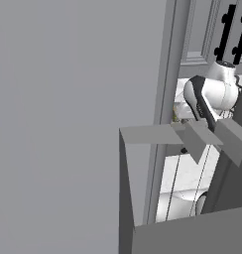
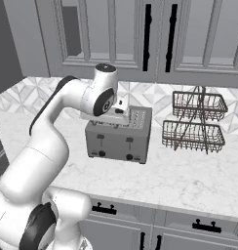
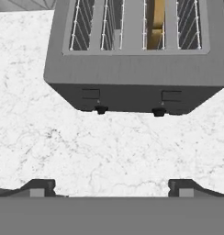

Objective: Start the toaster. Once the lever pops up, take the bread to the plate on the dining counter.

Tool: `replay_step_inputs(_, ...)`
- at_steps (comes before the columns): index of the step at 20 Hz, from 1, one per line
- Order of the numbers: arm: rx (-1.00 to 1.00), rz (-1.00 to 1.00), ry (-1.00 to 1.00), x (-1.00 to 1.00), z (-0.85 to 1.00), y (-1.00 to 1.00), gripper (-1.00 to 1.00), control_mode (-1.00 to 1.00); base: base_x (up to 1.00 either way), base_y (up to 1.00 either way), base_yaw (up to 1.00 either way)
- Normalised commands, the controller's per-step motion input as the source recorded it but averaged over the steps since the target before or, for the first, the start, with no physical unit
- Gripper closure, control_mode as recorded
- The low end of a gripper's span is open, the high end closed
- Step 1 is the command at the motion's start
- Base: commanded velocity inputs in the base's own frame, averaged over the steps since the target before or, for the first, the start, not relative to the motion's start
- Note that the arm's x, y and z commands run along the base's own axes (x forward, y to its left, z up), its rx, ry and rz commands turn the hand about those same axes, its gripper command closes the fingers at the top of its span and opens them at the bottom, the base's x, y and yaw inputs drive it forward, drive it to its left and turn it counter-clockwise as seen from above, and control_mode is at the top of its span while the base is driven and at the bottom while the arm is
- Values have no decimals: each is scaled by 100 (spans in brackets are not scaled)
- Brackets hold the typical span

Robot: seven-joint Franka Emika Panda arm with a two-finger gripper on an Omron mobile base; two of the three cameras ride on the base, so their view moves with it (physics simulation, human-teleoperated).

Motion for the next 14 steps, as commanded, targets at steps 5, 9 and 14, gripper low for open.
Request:
replay_step_inputs(5,0,0,0,0,-35,-66,100,-100,0,0,0)
replay_step_inputs(9,0,0,0,0,-26,-58,100,-100,0,0,0)
replay_step_inputs(14,0,0,0,0,-26,-42,100,-100,0,0,0)
